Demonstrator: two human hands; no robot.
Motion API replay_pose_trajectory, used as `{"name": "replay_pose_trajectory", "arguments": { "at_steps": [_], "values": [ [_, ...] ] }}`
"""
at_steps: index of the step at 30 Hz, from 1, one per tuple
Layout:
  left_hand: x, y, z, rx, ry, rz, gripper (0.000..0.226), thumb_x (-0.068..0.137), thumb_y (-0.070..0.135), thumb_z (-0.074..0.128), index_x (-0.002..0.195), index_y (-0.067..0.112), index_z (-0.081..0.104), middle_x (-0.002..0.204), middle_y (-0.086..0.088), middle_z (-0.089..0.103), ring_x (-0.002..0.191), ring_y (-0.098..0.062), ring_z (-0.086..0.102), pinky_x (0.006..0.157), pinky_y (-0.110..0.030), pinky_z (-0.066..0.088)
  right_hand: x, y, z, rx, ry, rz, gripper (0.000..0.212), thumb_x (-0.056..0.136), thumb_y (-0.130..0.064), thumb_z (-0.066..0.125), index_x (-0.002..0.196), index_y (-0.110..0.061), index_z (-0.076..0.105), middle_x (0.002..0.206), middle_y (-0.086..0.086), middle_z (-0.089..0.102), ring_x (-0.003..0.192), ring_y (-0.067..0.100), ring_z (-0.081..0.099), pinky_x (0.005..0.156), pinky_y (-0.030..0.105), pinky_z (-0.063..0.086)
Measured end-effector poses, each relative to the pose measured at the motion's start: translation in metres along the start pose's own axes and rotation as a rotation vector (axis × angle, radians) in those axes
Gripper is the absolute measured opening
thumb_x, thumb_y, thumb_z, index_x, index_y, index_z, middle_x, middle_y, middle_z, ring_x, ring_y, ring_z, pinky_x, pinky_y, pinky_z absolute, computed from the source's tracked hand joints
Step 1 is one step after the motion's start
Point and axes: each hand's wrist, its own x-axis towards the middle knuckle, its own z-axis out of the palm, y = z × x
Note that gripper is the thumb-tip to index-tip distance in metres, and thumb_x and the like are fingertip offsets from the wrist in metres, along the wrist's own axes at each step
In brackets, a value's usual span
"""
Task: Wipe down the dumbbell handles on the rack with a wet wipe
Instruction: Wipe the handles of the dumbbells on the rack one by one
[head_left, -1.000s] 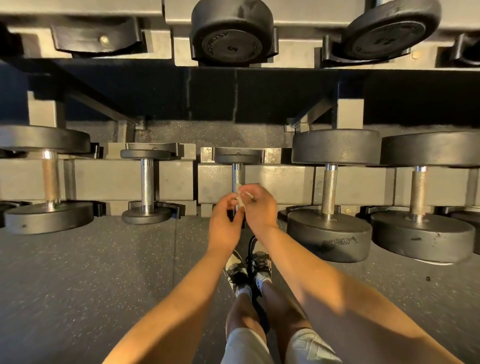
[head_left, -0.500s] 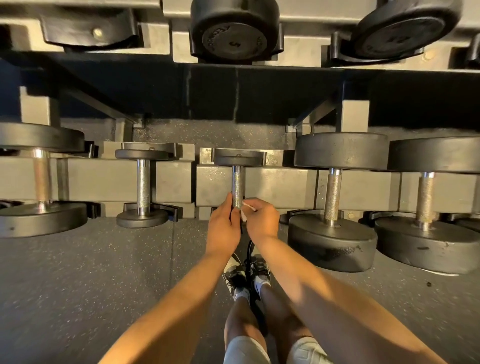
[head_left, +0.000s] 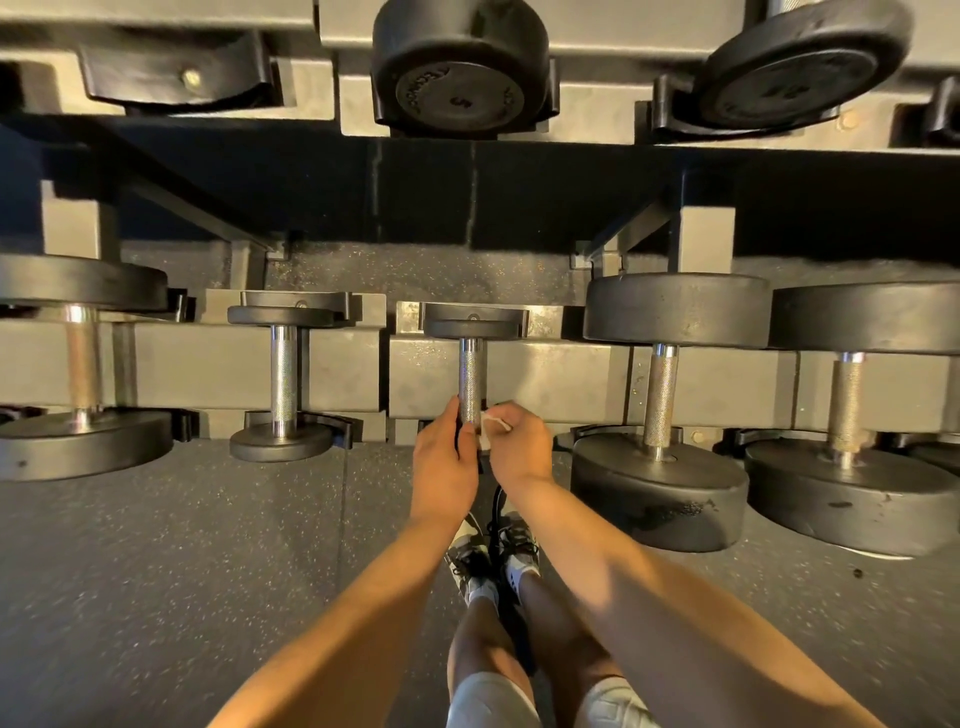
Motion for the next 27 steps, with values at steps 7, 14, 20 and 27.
{"name": "replay_pose_trajectory", "arguments": {
  "at_steps": [7,14,20,27],
  "values": [
    [-0.005,0.002,-0.005,-0.067,-0.021,-0.056,0.046,0.110,0.031,0.036,0.156,0.030,0.033,0.147,-0.001,0.048,0.140,-0.016,0.034,0.111,-0.026,0.026,0.015,-0.032,0.011,0.202,0.072,-0.051,0.024,0.103,-0.015,0.051,0.124,-0.015,0.064,0.112,-0.003,0.061,0.100,0.011,0.059,0.084,0.018,0.047],
    [-0.004,0.002,-0.001,-0.044,-0.009,-0.046,0.045,0.109,0.031,0.035,0.154,0.032,0.038,0.141,0.000,0.055,0.133,-0.017,0.038,0.114,-0.039,0.034,0.011,-0.009,0.015,-0.119,0.064,0.102,0.022,0.102,-0.028,0.053,0.114,-0.018,0.068,0.106,0.005,0.072,0.101,0.025,0.066,0.093,0.043,0.053],
    [-0.010,-0.001,-0.007,-0.069,-0.038,-0.044,0.046,0.110,0.027,0.035,0.156,0.027,0.034,0.149,0.005,0.046,0.133,0.000,0.029,0.110,-0.021,0.022,0.001,-0.006,0.005,0.018,0.109,-0.006,0.018,0.103,-0.022,0.053,0.117,-0.017,0.063,0.110,0.003,0.067,0.105,0.021,0.062,0.098,0.042,0.050],
    [-0.028,-0.014,-0.010,-0.132,-0.074,-0.067,0.051,0.108,0.032,0.042,0.157,0.032,0.028,0.154,0.014,0.029,0.142,0.002,0.018,0.116,-0.022,0.014,0.008,-0.020,0.009,0.027,0.085,-0.025,0.005,0.097,-0.019,0.063,0.101,-0.021,0.064,0.099,-0.004,0.069,0.094,0.016,0.064,0.086,0.035,0.055]
  ]
}}
